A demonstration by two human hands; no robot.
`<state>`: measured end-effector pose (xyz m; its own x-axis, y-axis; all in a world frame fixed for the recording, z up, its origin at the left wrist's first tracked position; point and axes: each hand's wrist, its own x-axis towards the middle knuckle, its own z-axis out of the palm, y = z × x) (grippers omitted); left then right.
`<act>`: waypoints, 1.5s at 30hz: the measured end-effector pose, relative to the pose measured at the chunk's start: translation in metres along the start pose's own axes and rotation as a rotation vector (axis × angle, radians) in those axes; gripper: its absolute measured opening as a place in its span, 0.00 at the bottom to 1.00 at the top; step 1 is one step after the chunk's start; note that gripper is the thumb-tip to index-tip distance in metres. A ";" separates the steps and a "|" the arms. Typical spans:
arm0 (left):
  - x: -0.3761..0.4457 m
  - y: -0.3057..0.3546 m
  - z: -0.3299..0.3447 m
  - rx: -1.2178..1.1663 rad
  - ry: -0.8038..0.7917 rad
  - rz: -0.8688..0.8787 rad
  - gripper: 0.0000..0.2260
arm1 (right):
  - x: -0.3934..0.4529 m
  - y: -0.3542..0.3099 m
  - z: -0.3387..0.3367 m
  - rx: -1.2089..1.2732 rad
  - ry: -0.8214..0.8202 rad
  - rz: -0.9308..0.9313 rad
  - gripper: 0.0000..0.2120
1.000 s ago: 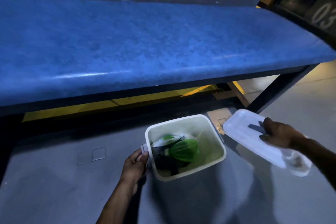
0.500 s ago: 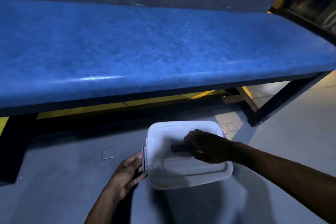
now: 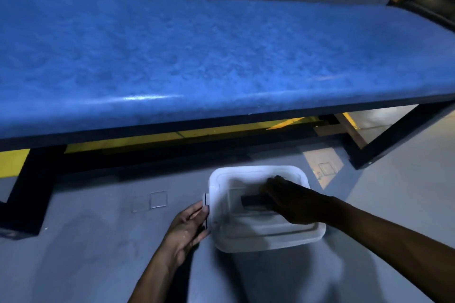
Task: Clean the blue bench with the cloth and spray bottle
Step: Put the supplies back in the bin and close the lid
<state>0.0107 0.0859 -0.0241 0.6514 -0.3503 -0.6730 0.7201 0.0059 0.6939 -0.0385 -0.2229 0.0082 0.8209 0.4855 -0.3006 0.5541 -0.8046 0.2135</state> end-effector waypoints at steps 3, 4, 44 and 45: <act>-0.003 -0.001 0.003 -0.081 0.023 -0.002 0.10 | -0.005 0.003 0.016 0.145 0.116 0.116 0.22; -0.005 -0.001 0.004 -0.091 0.028 -0.001 0.09 | -0.005 -0.001 0.013 0.173 0.100 0.127 0.21; -0.009 -0.001 0.037 0.151 0.181 0.292 0.10 | -0.073 0.054 0.034 1.092 0.373 1.075 0.17; -0.009 -0.002 0.037 0.148 0.177 0.291 0.11 | -0.084 0.055 0.039 1.294 0.244 1.209 0.15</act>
<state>-0.0052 0.0545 -0.0098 0.8644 -0.1859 -0.4671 0.4648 -0.0586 0.8835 -0.0829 -0.3213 0.0089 0.7149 -0.5809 -0.3891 -0.6633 -0.3875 -0.6402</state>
